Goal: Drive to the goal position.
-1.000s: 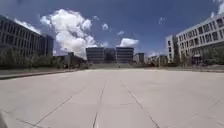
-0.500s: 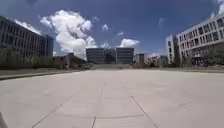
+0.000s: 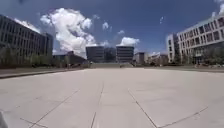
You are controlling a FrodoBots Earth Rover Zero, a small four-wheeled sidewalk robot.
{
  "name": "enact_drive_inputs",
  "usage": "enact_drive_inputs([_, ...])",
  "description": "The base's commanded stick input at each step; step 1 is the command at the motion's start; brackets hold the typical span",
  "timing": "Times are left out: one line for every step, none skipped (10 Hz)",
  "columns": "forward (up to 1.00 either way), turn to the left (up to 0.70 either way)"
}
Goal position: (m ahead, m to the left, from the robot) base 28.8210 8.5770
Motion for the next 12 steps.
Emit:
enact_drive_inputs([0.70,0.00])
enact_drive_inputs([0.70,0.00])
enact_drive_inputs([0.70,0.00])
enact_drive_inputs([0.70,0.00])
enact_drive_inputs([0.70,0.00])
enact_drive_inputs([0.70,0.00])
enact_drive_inputs([0.70,0.00])
enact_drive_inputs([0.70,0.00])
enact_drive_inputs([0.70,0.00])
enact_drive_inputs([0.70,0.00])
enact_drive_inputs([0.70,0.00])
enact_drive_inputs([0.70,0.00])
